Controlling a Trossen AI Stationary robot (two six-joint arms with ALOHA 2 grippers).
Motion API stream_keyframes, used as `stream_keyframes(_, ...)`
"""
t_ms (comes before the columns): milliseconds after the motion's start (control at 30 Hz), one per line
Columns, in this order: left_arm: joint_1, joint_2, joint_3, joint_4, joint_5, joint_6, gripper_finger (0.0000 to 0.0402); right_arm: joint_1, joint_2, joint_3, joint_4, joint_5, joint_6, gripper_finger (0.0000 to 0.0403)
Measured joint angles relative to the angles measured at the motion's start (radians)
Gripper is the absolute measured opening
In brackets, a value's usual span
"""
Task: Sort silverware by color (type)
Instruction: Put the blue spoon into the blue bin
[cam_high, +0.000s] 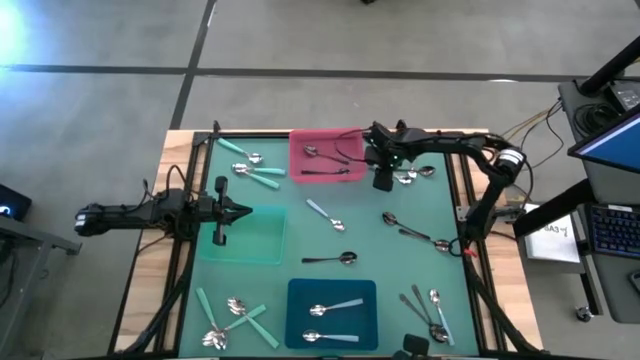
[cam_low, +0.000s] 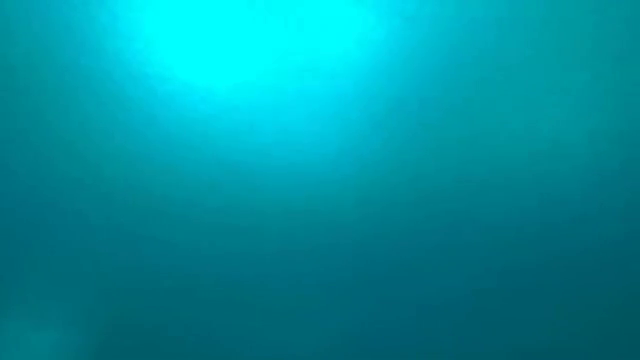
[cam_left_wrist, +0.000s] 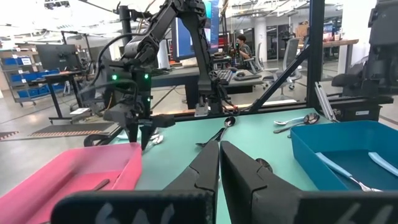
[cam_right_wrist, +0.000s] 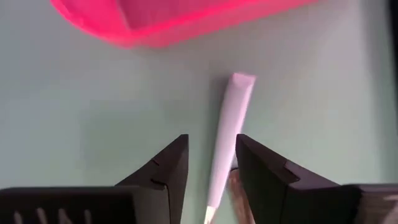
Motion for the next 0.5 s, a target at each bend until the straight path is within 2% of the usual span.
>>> stream_keyframes(233, 0.0, 0.0, 0.0, 0.0, 0.0, 0.0, 0.0, -0.002, -0.024, 0.0, 0.024, 0.009, 0.0, 0.0129)
stream_keyframes(500, 0.0, 0.0, 0.0, 0.0, 0.0, 0.0, 0.0, -0.01, 0.029, 0.0, 0.035, 0.009, -0.007, 0.0123)
